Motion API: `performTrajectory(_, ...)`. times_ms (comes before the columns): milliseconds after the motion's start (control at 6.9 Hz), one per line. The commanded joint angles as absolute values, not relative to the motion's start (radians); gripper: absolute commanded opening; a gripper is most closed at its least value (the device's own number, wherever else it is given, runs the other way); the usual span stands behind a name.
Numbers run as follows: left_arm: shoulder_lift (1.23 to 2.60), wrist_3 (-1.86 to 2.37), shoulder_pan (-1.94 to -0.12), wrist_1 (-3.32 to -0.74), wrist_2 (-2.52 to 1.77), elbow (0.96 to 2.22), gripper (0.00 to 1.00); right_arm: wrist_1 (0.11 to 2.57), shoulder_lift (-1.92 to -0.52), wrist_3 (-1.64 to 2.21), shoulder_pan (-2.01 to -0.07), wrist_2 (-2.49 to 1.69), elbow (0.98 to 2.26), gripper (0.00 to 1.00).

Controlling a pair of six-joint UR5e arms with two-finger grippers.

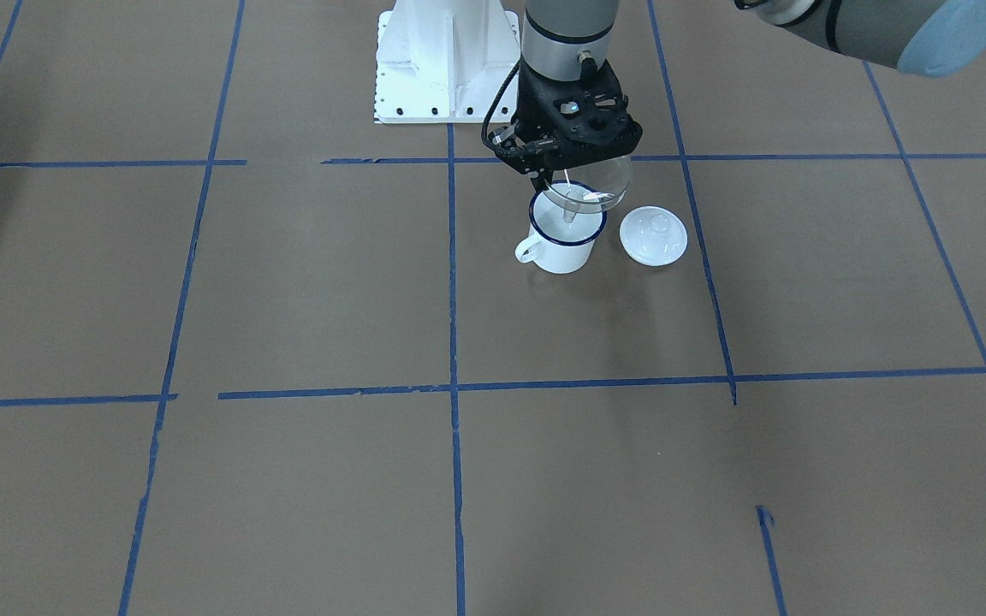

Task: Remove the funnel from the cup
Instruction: 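Grasp the funnel rim with the left gripper and lift it out, then carry the funnel farther from the robot and lower it onto the table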

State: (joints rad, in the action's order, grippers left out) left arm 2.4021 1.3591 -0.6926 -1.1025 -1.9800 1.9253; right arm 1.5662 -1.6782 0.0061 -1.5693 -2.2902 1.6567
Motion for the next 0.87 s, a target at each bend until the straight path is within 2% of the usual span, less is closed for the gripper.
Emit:
performTrajectory(0, 2.395, 1.361, -0.783, -1.162, -1.919, 1.915, 0.0, 1.566, -1.678, 0.006, -1.569, -2.29, 1.657, 1.0)
performTrajectory(145, 2.337, 1.438, -0.826, -1.295, -1.919, 1.908, 0.0, 1.566, -1.678, 0.006, -1.569, -2.29, 1.657, 1.0)
performTrajectory(434, 2.26, 1.602, -0.85, -1.604, -1.821, 1.812, 0.0, 1.566, -1.678, 0.006, -1.569, -2.29, 1.657, 1.0)
performTrajectory(724, 2.258, 1.635, -0.877, -1.896, -1.78, 1.566, 0.0, 1.566, -1.678, 0.006, -1.569, -2.29, 1.657, 1.0)
